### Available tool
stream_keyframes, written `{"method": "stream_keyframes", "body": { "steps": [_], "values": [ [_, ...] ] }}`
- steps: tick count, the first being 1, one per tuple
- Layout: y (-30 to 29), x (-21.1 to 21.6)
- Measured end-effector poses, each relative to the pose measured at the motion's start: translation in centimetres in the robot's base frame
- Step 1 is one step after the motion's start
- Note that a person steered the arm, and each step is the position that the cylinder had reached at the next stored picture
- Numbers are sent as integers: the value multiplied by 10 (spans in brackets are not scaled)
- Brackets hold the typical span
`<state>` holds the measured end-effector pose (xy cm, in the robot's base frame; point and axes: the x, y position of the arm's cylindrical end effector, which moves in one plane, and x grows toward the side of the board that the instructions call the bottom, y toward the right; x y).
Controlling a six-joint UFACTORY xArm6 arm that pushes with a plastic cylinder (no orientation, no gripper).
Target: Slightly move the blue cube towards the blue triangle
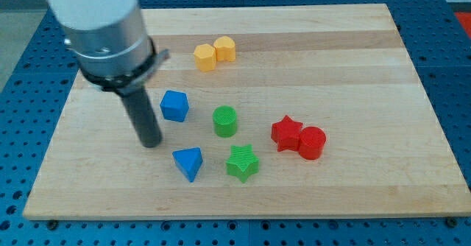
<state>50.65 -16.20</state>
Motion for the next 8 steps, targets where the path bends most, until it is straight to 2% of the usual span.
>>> {"method": "stream_keyframes", "body": {
  "steps": [1, 2, 3, 4, 5, 8],
  "values": [
    [-27, -38],
    [-35, -105],
    [1, -162],
    [20, -171],
    [13, -157],
    [21, -65]
  ]
}}
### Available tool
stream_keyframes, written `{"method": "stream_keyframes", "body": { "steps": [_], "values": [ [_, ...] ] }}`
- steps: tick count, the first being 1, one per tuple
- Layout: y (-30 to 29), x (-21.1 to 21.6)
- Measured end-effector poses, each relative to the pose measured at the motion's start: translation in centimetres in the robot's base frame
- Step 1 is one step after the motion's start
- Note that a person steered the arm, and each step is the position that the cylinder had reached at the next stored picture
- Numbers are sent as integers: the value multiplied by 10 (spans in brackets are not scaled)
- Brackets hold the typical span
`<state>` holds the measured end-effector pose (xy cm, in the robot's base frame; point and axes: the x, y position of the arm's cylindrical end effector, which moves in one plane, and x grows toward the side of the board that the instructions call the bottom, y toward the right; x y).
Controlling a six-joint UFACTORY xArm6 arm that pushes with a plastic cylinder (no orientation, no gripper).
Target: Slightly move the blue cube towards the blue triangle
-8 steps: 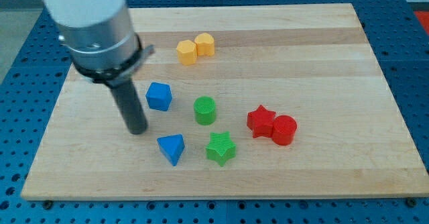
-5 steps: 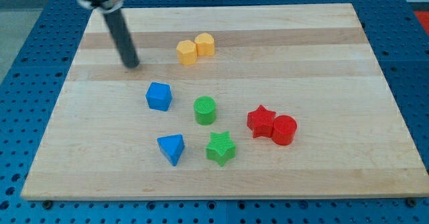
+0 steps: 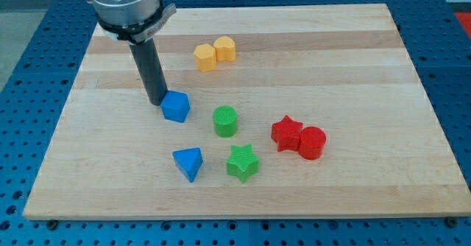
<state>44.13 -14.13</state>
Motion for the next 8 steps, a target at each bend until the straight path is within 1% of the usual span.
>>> {"method": "stream_keyframes", "body": {
  "steps": [2, 3, 4, 5, 8],
  "values": [
    [0, 41],
    [0, 22],
    [0, -35],
    [26, -50],
    [31, -13]
  ]
}}
